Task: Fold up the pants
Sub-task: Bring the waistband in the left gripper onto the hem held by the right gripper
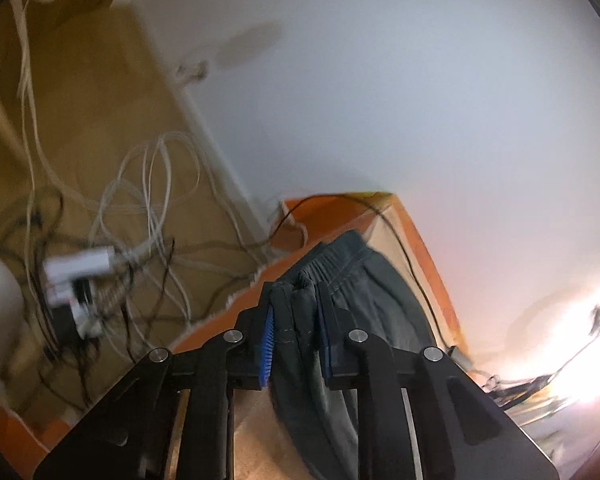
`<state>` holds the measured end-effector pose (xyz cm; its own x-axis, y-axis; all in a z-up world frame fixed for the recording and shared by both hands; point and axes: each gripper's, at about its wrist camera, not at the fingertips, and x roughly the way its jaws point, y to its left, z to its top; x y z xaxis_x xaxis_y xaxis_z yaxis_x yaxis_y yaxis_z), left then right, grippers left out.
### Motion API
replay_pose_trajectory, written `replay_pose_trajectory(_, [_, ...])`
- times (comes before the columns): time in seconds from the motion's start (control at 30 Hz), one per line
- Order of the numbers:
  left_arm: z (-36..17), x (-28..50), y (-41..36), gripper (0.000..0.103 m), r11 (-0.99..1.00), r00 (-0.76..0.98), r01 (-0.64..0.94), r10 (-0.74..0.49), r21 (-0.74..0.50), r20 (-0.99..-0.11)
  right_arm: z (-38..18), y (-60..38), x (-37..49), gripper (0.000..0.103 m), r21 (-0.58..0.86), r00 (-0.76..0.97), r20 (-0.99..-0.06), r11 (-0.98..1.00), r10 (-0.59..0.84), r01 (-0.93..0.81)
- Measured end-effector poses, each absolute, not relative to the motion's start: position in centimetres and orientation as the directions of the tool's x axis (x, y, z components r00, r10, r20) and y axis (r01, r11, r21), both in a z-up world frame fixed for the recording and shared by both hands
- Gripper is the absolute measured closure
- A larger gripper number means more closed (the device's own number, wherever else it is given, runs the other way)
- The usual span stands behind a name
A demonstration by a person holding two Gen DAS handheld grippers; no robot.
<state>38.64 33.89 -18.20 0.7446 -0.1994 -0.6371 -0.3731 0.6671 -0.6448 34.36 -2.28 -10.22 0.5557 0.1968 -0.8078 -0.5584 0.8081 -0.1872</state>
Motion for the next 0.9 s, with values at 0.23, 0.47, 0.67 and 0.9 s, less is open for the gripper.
replay_pose_trajectory(0.23, [-11.7,37.5,26.6,0.088,0.897,0.817,-0.119,-0.155,-0.425,-0.556,-9.2,-1.1,34.1,0.064,-0.02,0.49,-0.82,0.841,0.296,-0.541])
replay_pose_trajectory(0.47, [-11.0,35.4,14.8,0.089,0.953,0.755,0.231,-0.301,-0.195,-0.583,-9.6,1.0,35.0,0.046,0.139,0.426,-0.815,0.846,0.394,-0.515])
replay_pose_trajectory(0.67, [-13.6,33.0,8.6,0.089,0.914,0.673,0.401,-0.334,-0.053,-0.66,-9.8,3.9,37.0,0.046,0.25,0.373,-0.793,0.815,0.482,-0.523])
replay_pose_trajectory(0.9, [-15.1,29.1,5.1,0.089,0.838,0.653,0.531,-0.307,0.13,-0.692,-11.9,8.5,39.5,0.046,0.397,0.212,-0.788,0.74,0.578,-0.543])
